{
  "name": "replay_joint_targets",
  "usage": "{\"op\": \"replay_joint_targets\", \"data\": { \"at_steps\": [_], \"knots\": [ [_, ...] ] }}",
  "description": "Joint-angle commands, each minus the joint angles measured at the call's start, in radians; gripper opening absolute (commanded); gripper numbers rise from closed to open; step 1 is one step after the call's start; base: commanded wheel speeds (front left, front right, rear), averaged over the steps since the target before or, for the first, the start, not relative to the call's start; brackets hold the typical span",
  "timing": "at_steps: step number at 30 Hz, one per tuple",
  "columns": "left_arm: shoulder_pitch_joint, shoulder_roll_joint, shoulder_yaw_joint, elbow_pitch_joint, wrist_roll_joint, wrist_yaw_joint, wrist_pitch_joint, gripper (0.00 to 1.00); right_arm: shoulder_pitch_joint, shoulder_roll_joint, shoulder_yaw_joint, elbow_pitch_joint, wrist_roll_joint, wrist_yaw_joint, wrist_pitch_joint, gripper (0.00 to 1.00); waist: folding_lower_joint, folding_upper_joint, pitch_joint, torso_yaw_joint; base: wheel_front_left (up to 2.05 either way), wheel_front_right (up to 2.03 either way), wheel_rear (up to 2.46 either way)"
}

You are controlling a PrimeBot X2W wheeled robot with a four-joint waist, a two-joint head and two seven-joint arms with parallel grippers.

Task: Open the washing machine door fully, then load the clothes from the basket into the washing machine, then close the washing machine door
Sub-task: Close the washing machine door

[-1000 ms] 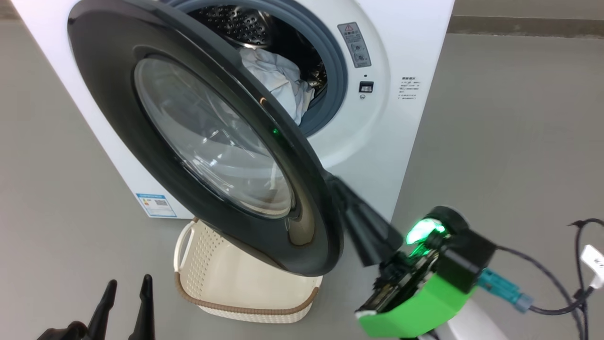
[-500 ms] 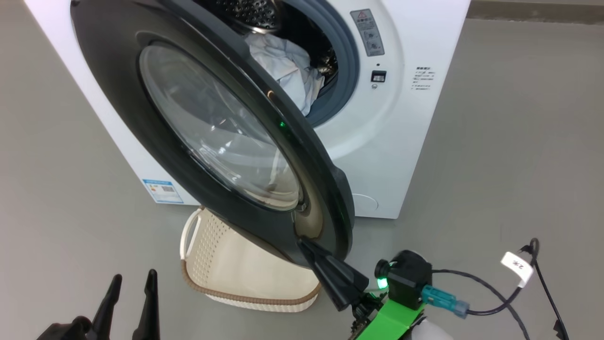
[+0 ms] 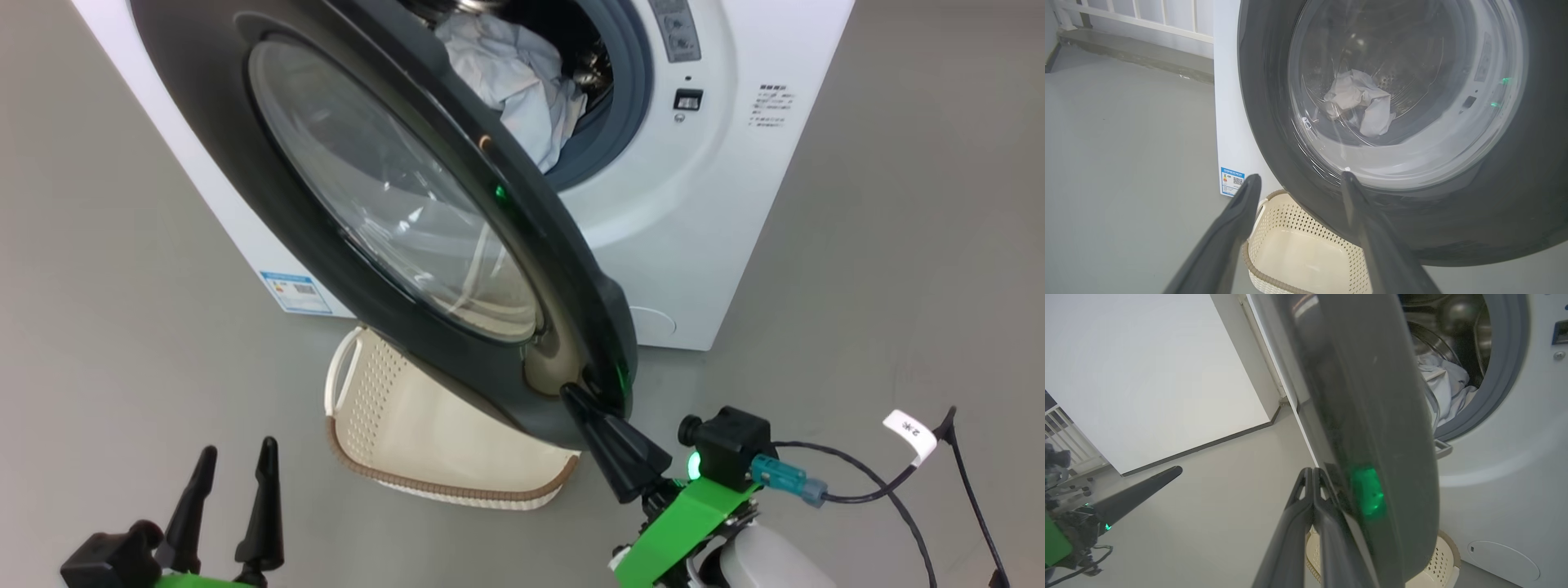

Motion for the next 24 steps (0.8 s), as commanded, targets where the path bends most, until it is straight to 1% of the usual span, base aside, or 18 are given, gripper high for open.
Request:
{"op": "replay_joint_targets", "data": {
  "at_steps": [1, 11, 16, 24],
  "knots": [
    [-0.036, 0.010, 0.035, -0.018, -0.010, -0.003, -0.014, 1.00, -0.026, 0.022, 0.006, -0.018, -0.003, 0.002, -0.005, 0.00, 0.0000, 0.0000, 0.009, 0.004, 0.00, 0.00, 0.00],
    [-0.064, 0.007, 0.024, -0.023, -0.008, -0.003, -0.014, 1.00, -0.084, 0.026, -0.101, -0.009, -0.023, 0.002, -0.005, 0.00, 0.0000, 0.0000, 0.051, 0.004, 0.00, 0.00, 0.00],
    [-0.095, 0.008, 0.013, -0.025, -0.007, -0.003, -0.014, 1.00, -0.150, 0.026, -0.179, 0.000, -0.040, 0.002, -0.005, 0.00, 0.0000, 0.0000, 0.097, 0.011, 0.00, 0.00, 0.00],
    [-0.141, 0.000, -0.012, -0.033, -0.016, -0.003, -0.014, 1.00, -0.266, 0.025, -0.276, 0.036, -0.067, 0.002, -0.005, 0.00, 0.0000, 0.0000, 0.157, 0.037, 0.00, 0.00, 0.00]
  ]
}}
